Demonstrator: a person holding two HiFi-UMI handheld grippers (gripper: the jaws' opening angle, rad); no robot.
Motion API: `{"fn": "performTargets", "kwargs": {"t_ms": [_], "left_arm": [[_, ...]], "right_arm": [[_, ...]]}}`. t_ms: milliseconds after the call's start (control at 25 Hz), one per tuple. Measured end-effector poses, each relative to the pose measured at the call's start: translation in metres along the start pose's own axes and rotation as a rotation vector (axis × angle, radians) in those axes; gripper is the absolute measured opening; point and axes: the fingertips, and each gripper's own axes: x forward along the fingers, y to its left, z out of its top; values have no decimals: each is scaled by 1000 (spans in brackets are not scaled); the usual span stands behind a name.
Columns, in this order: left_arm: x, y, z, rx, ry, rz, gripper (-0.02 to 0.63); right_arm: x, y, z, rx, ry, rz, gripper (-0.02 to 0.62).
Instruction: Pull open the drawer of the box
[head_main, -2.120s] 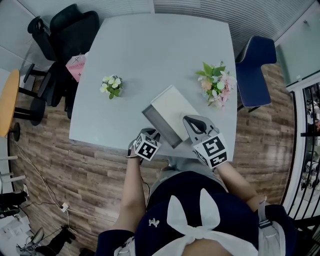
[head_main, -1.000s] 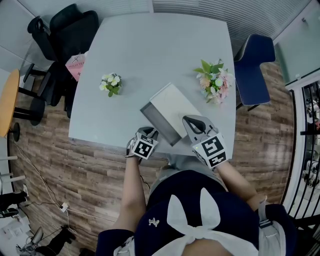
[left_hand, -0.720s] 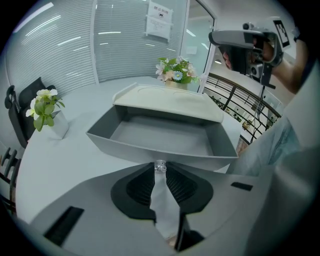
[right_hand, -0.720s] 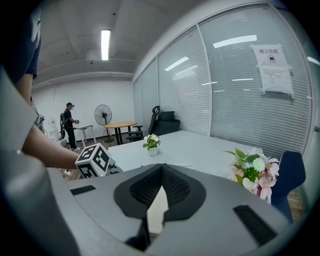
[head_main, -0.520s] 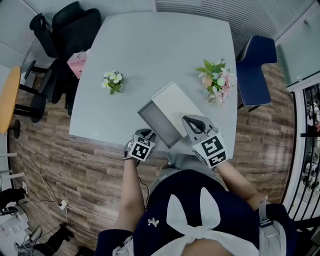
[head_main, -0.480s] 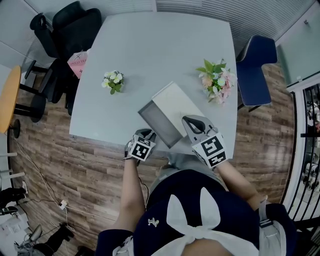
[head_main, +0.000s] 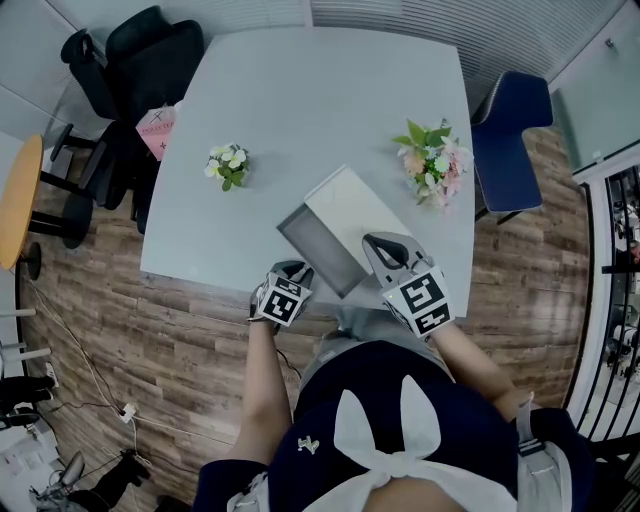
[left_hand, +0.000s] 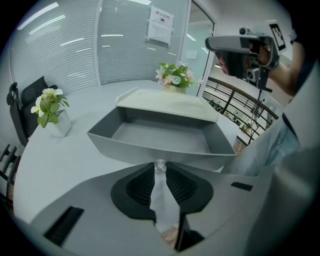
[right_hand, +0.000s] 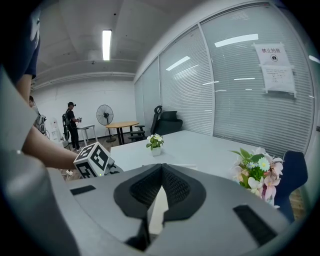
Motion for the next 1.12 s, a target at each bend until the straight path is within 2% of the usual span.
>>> {"fn": "performTargets", "kwargs": {"t_ms": [280,480,920,1120], "left_arm": [[-2,9,-18,16,41,18,84],[-10,10,-26,-10,1,15,84],[-2,6,-30,-21,18,24,84],[0,7,-30,-36,-9,31,84]], "right_arm": [[-1,-1,-4,-2,15,-4,5],[0,4,-6,-6,22,4,5],[2,10,-2,-17,15,15,5],[-2,14,-1,-18,12,17,6]]}}
